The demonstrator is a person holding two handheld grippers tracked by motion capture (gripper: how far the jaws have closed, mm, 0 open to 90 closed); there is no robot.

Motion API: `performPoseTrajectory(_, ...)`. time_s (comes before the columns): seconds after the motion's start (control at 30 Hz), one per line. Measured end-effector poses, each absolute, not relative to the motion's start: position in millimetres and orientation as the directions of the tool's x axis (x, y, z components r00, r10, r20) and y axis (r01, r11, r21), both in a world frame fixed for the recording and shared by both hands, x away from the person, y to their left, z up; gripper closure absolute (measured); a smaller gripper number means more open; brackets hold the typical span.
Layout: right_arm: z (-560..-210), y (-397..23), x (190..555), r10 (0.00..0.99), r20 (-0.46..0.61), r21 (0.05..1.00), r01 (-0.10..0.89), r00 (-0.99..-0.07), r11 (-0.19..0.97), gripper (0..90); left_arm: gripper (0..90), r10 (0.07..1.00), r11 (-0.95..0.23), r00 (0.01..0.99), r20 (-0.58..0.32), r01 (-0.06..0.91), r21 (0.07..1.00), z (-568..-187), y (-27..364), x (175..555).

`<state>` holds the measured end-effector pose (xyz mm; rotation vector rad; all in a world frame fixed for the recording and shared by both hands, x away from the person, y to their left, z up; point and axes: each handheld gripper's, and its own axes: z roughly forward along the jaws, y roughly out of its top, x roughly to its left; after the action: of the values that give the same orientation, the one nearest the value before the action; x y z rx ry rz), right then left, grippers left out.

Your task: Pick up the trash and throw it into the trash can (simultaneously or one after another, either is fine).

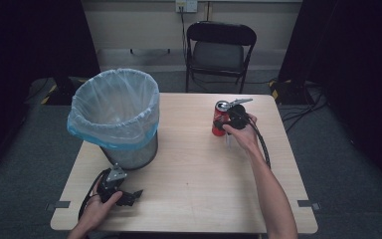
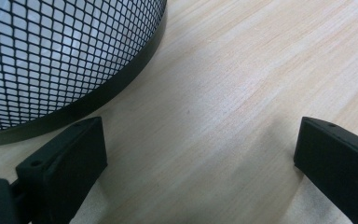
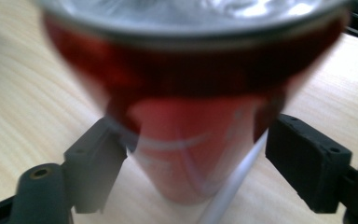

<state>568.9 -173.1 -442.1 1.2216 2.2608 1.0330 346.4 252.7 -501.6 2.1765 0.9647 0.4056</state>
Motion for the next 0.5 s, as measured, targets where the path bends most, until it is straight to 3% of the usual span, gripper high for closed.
performPoseTrajectory(0.5, -454, -169, 575, 0.832, 0.001, 0.715, 0.582, -0.555, 0.387, 29.7, 1.8, 0.742, -0.467, 0.67, 0.0, 0.517, 0.717, -502, 253, 346)
